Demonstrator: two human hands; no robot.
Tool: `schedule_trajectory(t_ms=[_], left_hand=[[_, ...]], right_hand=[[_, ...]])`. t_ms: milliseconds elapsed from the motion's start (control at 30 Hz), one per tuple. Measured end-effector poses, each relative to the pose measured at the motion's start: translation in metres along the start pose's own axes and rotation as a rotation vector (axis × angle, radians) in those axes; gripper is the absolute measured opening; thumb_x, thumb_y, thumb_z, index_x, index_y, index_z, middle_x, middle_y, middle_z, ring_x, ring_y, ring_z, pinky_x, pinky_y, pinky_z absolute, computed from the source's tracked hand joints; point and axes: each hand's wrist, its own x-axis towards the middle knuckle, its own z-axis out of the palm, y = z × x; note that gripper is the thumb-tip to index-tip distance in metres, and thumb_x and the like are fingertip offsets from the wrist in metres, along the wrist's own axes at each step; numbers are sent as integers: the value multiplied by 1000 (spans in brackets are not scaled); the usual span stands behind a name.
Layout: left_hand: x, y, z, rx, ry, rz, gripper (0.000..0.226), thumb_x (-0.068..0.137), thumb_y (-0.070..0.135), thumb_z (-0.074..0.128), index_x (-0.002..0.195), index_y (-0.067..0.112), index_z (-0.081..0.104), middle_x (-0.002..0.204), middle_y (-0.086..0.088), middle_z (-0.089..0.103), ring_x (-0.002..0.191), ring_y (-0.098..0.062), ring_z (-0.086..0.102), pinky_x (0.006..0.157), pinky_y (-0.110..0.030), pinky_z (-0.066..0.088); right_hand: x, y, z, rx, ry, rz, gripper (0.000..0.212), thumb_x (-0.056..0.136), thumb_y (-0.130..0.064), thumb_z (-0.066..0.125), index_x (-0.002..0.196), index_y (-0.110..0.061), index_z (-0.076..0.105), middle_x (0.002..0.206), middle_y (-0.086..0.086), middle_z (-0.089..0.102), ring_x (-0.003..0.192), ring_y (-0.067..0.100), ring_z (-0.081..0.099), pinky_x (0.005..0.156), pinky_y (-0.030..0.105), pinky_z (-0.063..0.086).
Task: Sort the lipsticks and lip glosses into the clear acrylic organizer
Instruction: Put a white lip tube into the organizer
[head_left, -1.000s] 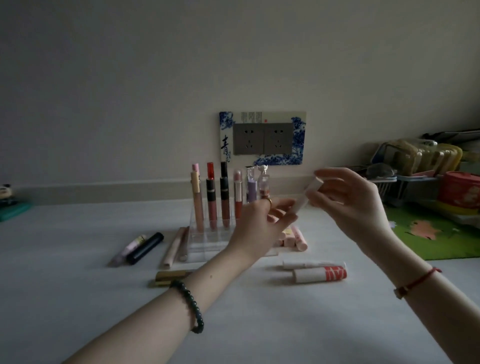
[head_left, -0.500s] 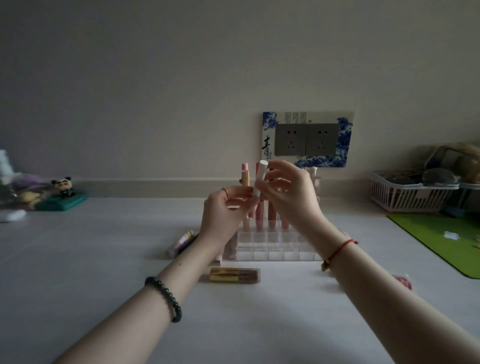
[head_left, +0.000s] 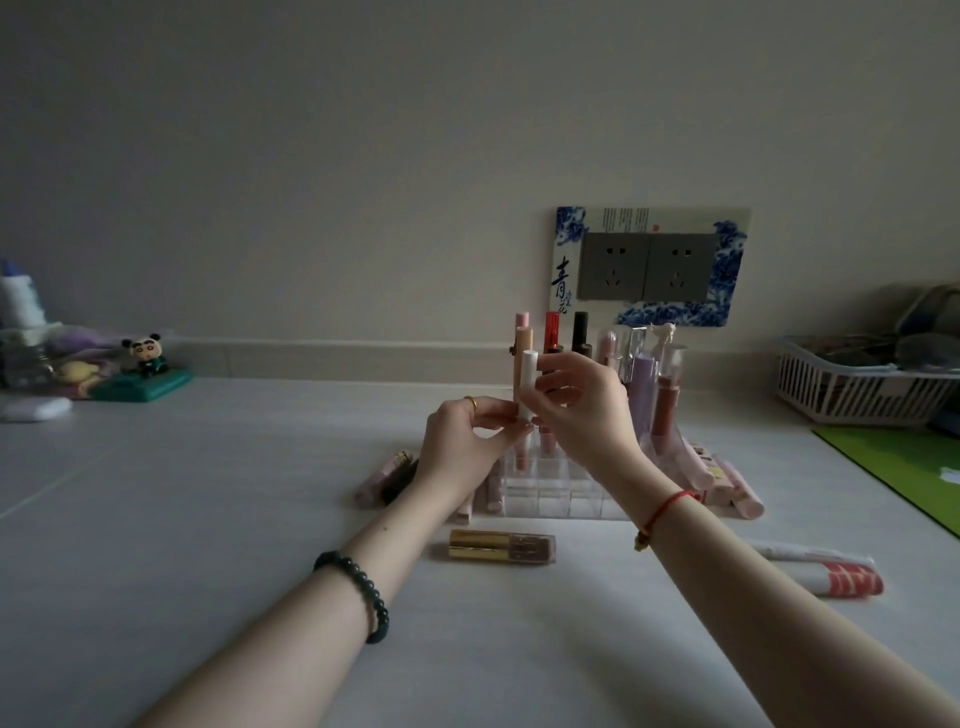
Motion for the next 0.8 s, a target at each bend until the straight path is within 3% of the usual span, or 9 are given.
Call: schedule_trajectory(t_ms=[100,500,800], left_hand=[[0,-2,-1,6,-11,-4,11,72,22,73,75,32,68,76,18,68,81,0,64,64,5,37],[1,-6,0,30,-19,18,13,74,21,72,86,21,71,77,15,68,82,-2,63,64,7,34],[2,-5,-3,34,-37,10,16,74,21,71,89,20,71,81,12,69,83,-3,64,63,6,36]], right_hand=[[-3,3,2,0,-30,18,26,72,-12,70,97,-12,62,72,-7,63,66,2,62,60,13,52],[-5,5,2,32,-47,41,26,72,-8,70,94,-11,58,75,2,66,64,5,63,53,11,50],[-6,5,-2,-8,-49,30,29,70,-11,73,95,-14,58,77,0,66,68,3,64,57,10,51]])
